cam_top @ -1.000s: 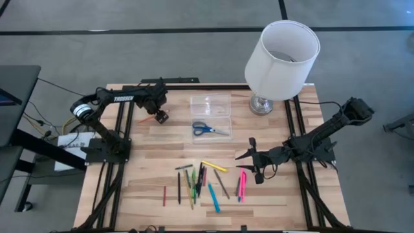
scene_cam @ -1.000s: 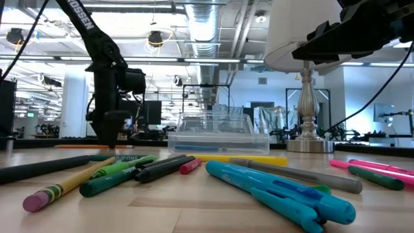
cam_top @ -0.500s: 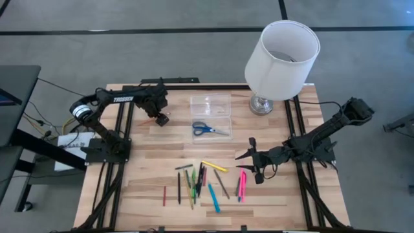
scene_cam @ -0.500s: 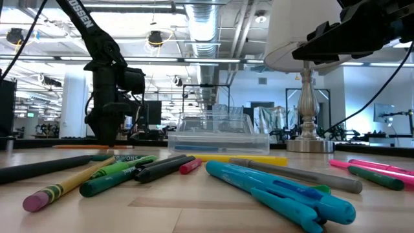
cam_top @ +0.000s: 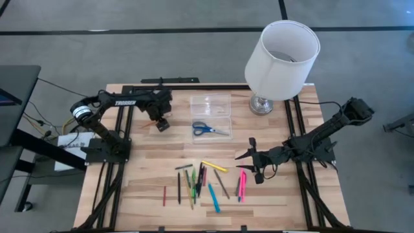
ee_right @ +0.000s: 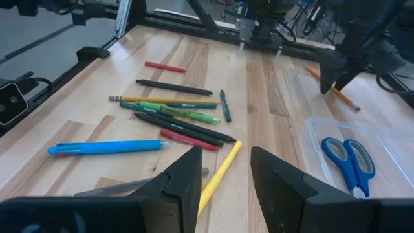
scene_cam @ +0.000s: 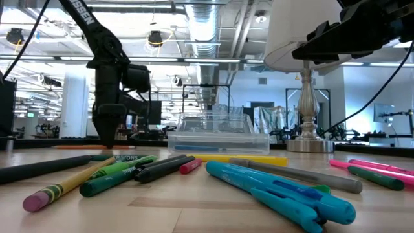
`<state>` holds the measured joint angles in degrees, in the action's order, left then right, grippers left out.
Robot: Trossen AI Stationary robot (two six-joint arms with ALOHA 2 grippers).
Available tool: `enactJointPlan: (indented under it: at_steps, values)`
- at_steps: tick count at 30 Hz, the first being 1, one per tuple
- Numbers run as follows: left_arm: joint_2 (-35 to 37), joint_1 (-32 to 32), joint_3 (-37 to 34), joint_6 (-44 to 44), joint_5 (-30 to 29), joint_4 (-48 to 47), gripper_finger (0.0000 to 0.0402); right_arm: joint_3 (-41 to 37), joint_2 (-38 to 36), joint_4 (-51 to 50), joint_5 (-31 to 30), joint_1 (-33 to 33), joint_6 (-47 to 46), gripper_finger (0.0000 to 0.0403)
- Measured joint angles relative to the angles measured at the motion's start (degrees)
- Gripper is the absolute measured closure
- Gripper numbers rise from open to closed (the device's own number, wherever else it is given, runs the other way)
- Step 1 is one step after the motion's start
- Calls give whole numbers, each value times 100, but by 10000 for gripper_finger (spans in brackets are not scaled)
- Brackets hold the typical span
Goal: Pick & place school supplies into a supply box
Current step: Put the orange pencil into the supply box
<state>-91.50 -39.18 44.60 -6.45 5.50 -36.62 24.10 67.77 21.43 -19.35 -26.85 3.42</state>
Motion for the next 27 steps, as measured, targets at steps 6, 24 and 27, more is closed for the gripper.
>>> enactJointPlan:
  at_steps: [6,24,27]
  values:
    - [0,105,5,-19,-13,45,174,0,0,0,0,0,0,276]
    - [-2,1321,13,343,64,-491,283,0,0,0,0,0,0,276]
    - [-2,1569,13,327,66,-491,301,0,0,1,0,0,0,276]
